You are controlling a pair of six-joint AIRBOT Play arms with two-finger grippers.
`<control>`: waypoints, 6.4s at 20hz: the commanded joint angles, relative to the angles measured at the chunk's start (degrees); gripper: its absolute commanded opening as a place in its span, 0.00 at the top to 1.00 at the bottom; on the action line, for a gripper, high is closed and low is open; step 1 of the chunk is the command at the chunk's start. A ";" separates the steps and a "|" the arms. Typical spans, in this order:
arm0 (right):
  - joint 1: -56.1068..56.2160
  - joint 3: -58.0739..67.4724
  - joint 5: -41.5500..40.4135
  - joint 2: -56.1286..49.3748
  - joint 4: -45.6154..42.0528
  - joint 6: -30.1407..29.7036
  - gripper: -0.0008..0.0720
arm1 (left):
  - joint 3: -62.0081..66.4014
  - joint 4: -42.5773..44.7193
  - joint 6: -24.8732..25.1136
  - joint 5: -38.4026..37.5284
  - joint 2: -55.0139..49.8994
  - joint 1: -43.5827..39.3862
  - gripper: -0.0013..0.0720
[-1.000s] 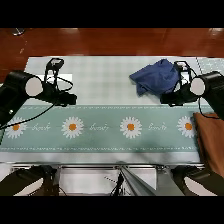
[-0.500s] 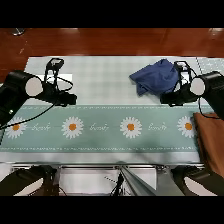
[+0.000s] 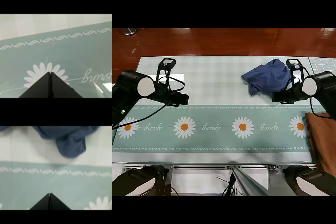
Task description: Fold the shirts.
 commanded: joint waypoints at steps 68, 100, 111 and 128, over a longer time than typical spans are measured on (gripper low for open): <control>-19.85 7.89 8.15 3.82 36.04 -26.16 0.14 | -21.09 -26.53 -3.17 -4.48 23.74 -5.38 0.02; -2.40 -15.17 -3.28 -2.01 51.19 -30.77 0.95 | -20.13 -50.84 17.16 22.69 3.17 -14.75 0.95; -16.06 62.20 9.44 2.27 38.38 -21.22 0.95 | 30.99 -50.82 17.22 17.25 16.63 23.87 0.95; -17.46 42.10 28.92 36.06 15.65 -15.41 0.95 | 26.16 -24.20 11.43 -13.35 41.13 39.65 0.95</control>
